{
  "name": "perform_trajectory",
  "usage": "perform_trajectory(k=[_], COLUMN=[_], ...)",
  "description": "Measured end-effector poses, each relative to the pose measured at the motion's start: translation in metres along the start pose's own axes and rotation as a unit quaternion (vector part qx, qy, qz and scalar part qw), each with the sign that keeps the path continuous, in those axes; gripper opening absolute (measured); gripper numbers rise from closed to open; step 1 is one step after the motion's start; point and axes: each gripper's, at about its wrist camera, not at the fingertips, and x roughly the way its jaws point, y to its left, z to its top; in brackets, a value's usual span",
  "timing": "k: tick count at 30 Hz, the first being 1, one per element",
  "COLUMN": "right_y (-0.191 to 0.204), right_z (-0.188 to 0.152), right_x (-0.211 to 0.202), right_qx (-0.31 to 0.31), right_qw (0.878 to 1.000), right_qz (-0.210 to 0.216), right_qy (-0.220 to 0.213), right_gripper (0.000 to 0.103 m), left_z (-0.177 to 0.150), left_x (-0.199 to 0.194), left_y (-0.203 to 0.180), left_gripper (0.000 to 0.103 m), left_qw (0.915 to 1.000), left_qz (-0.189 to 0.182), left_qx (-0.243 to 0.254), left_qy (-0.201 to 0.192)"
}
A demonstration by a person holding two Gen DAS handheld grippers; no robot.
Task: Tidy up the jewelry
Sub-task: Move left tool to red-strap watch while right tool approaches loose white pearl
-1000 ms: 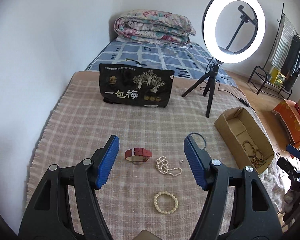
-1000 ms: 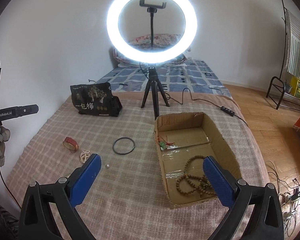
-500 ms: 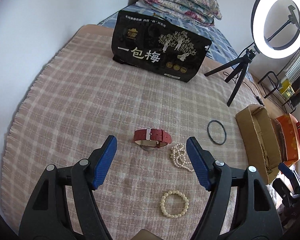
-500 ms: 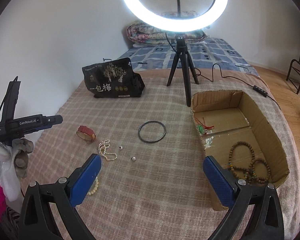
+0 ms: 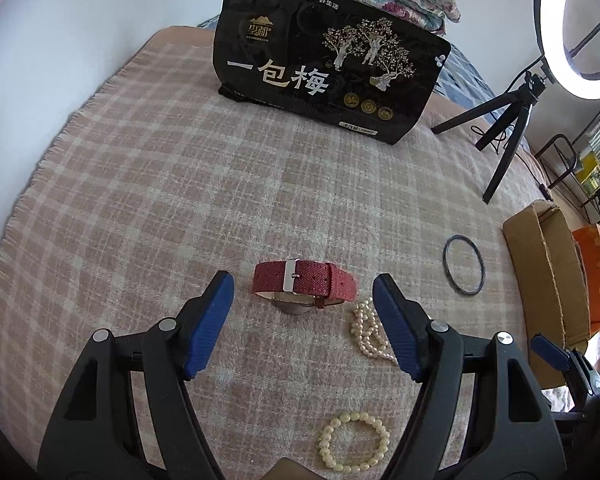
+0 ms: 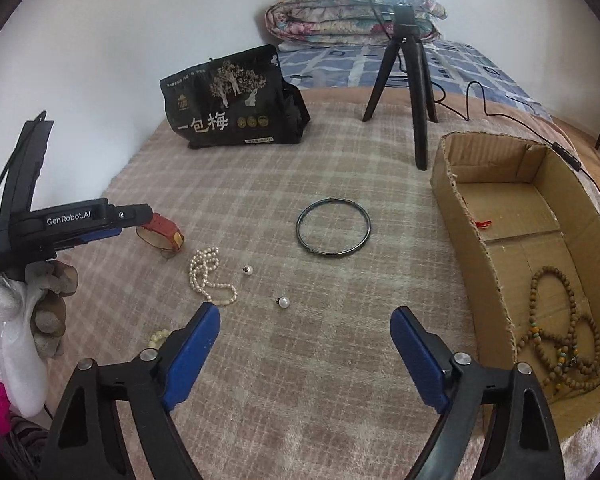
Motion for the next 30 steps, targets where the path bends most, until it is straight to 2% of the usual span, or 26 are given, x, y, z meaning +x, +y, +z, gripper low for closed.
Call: perform_trajectory(k=[7, 9, 16, 20, 30], right_y=[0.011, 0.011, 0.01, 0.01, 0.02], right_z=[-0.008, -0.008, -0.001, 0.0, -0.001], right_x=[0.031, 0.037, 0.045, 0.052, 0.061], right_qx=[-0.041, -0.038, -0.032, -0.025, -0.058], right_qw=[0.999, 0.999, 0.999, 0.998, 0.998], right_qz=[0.001, 0.006, 0.019, 0.035, 0.004], right_qy=[0.022, 0.032, 0.025, 0.034, 0.039], right_gripper=[0.069, 0.065, 0.051, 0.041, 0.038], left_z=[-0.001, -0.001, -0.005, -0.004, -0.003], left_x=[0.011, 0.014, 0.024, 0.03, 0.036], left_y=[-0.011, -0.014, -0.019, -0.014, -0.011], left_gripper=[0.074, 0.074, 0.074, 0.074, 0.074], left_qw=[0.9991, 0.9987, 0.997, 0.9975, 0.9984], left_qz=[0.024, 0.025, 0.04, 0.041, 0.034], left_qx=[0.033, 0.043, 0.066, 0.057, 0.043], left_qy=[-0.01, -0.007, 0.001, 0.008, 0.012])
